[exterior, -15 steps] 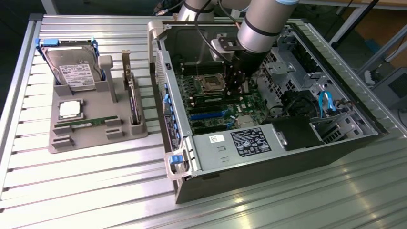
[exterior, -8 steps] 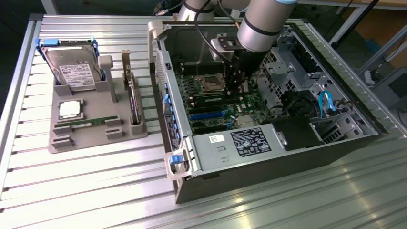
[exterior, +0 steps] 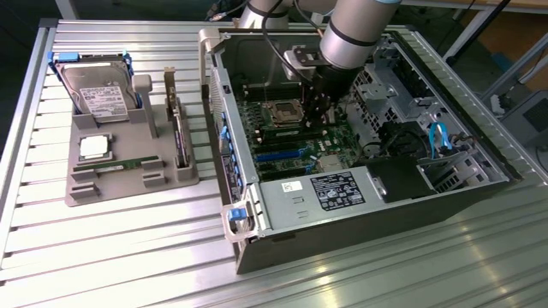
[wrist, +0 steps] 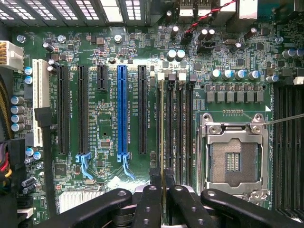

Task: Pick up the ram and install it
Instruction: 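Insert the ram into the slot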

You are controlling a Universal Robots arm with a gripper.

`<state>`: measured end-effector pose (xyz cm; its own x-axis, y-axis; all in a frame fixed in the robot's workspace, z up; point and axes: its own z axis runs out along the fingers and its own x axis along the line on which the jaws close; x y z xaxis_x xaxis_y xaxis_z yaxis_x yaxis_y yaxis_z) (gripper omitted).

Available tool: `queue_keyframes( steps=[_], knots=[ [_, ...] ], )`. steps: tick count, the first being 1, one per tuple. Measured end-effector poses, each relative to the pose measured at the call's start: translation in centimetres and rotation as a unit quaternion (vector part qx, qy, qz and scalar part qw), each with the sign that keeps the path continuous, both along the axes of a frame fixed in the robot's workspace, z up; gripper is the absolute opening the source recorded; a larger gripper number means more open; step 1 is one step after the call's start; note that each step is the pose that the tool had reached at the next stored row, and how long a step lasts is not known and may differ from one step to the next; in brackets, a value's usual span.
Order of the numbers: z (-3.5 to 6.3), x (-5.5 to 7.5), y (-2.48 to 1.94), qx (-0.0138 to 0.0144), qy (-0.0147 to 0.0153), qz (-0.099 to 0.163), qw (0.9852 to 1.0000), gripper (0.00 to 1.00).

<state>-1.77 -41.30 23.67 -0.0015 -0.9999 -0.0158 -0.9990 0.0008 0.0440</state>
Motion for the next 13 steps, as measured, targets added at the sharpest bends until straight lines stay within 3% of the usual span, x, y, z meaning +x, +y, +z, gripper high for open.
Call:
queue_keyframes(
  steps=[13],
  knots=[
    [-0.17, 0.0, 0.05, 0.0, 0.0, 0.0, 1.0, 0.13]
  ],
)
